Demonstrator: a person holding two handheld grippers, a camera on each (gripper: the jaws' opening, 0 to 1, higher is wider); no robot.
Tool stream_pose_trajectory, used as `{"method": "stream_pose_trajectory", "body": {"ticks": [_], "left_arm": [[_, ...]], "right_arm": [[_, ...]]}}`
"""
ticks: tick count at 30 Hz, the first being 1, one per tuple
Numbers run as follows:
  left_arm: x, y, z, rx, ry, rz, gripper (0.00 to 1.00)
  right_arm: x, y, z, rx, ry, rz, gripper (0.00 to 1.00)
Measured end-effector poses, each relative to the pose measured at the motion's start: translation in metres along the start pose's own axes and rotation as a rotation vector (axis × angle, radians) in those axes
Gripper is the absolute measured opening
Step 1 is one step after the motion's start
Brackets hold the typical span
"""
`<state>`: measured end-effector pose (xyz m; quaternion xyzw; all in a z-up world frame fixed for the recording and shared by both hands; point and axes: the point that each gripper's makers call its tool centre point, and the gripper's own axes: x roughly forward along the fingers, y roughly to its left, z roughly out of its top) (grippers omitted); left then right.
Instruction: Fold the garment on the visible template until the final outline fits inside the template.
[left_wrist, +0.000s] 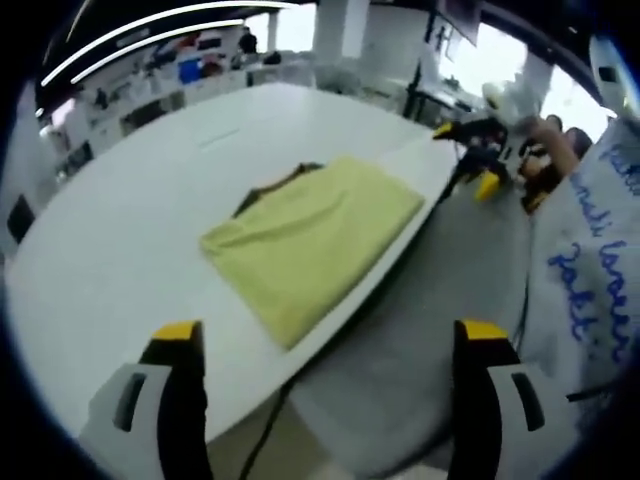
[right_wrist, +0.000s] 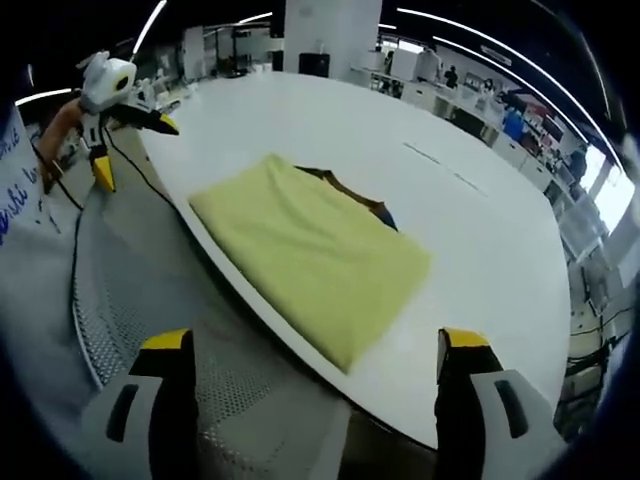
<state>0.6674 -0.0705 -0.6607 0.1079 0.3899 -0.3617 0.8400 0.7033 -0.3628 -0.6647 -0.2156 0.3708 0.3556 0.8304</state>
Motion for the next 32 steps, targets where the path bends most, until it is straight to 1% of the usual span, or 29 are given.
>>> {"method": "stream_pose_trajectory", "body": {"ticks": [2, 4, 6, 8, 10, 13, 16, 19, 23, 27, 32], "left_arm": [[-0.003, 0.001, 0.0, 0.0, -0.003, -0.002, 1.0], [-0.007, 0.004, 0.001, 0.003, -0.004, 0.004, 1.0], [-0.013, 0.011, 0.005, 0.002, -0.017, 0.04, 1.0], [-0.018, 0.013, 0.009, -0.006, -0.035, 0.05, 1.0], [-0.022, 0.013, 0.01, -0.015, -0.041, 0.051, 1.0], [-0.023, 0.013, 0.009, -0.01, -0.029, 0.062, 1.0], [-0.025, 0.012, 0.011, -0.006, -0.036, 0.064, 1.0], [-0.025, 0.012, 0.014, -0.004, -0.042, 0.074, 1.0], [-0.025, 0.012, 0.015, -0.012, -0.051, 0.078, 1.0], [-0.025, 0.012, 0.014, -0.011, -0.049, 0.076, 1.0], [-0.023, 0.011, 0.01, -0.019, -0.038, 0.073, 1.0]], "right_arm": [[-0.002, -0.002, 0.001, 0.002, -0.007, 0.004, 1.0], [-0.004, -0.004, 0.002, -0.013, -0.004, -0.006, 1.0], [-0.008, -0.009, 0.003, -0.024, -0.002, -0.024, 1.0], [-0.013, -0.012, 0.004, -0.012, -0.001, -0.029, 1.0], [-0.018, -0.015, 0.009, -0.013, -0.022, -0.048, 1.0], [-0.022, -0.014, 0.008, -0.011, -0.021, -0.04, 1.0], [-0.027, -0.013, 0.009, -0.026, -0.016, -0.044, 1.0], [-0.032, -0.015, 0.015, -0.015, -0.038, -0.064, 1.0], [-0.031, -0.017, 0.016, -0.013, -0.045, -0.066, 1.0], [-0.03, -0.015, 0.018, -0.007, -0.055, -0.061, 1.0], [-0.029, -0.011, 0.017, -0.013, -0.052, -0.048, 1.0]]}}
